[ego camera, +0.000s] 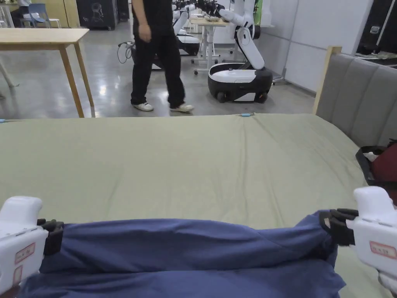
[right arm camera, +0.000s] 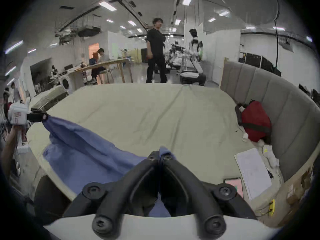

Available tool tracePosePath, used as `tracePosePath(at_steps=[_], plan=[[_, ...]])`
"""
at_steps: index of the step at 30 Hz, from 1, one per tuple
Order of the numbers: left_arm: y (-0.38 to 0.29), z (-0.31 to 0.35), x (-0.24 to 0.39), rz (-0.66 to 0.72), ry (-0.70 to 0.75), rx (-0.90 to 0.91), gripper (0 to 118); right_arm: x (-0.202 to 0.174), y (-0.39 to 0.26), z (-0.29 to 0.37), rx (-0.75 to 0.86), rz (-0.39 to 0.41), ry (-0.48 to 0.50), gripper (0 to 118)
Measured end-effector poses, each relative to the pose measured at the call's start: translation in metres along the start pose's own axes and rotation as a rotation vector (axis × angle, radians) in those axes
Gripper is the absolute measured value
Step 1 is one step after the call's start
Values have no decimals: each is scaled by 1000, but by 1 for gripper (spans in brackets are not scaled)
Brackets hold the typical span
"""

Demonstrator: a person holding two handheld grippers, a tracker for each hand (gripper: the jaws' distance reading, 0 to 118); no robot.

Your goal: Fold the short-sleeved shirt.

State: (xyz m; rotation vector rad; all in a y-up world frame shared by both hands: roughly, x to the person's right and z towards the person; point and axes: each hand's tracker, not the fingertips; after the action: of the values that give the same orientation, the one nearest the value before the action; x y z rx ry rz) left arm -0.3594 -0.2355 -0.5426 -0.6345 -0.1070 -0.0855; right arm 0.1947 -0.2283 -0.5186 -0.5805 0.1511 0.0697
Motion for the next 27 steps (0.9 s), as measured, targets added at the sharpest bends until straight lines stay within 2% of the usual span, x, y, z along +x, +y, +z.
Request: tracePosePath(at_steps=[3,6,7,8,9,10,11,12,13,15,19,21,22,23,24,25,26,27], plan=[[-47,17,-8,26,-9,-56,7,-14,-48,16,-34,42,-38,2],[-95,16,-21,102,-11,-141,7,-17,-96,14,-105,17,-62,2],[-106,14,-24,124,-13,-162,11,-16,-109,11,-134,0,-71,2],[-116,12,-23,136,1,-176,24,-14,-121,7,-161,-36,-69,5],[-124,10,-23,129,-2,-176,50,-12,-129,3,-177,-70,-60,18],[-128,7,-21,126,-3,-178,95,-12,-134,1,-187,-86,-63,55],[-130,6,-17,124,-2,-176,113,-10,-134,-1,-178,-86,-59,84],[-127,13,-8,110,12,-167,116,-10,-133,0,-176,-95,-49,98],[-124,16,-4,91,52,-141,116,-11,-129,4,-166,-99,-46,102],[-114,34,3,92,76,-52,116,-20,-112,21,-105,-92,-57,107],[-81,74,32,87,88,199,116,-60,-69,61,118,-72,-26,107],[-67,87,48,76,80,297,114,-89,-52,74,254,-68,3,107],[-61,90,57,70,74,323,106,-102,-47,77,310,-67,3,103],[-57,93,66,58,77,350,89,-115,-43,80,356,-64,-6,89],[-58,92,71,37,84,364,62,-128,-42,81,393,-56,-19,60],[-57,94,78,15,90,377,14,-139,-42,81,427,-49,-21,13],[-59,94,85,-9,97,391,0,-149,-44,80,450,-36,-16,5],[-59,92,90,-16,97,385,0,-158,-46,77,447,-21,-29,5]])
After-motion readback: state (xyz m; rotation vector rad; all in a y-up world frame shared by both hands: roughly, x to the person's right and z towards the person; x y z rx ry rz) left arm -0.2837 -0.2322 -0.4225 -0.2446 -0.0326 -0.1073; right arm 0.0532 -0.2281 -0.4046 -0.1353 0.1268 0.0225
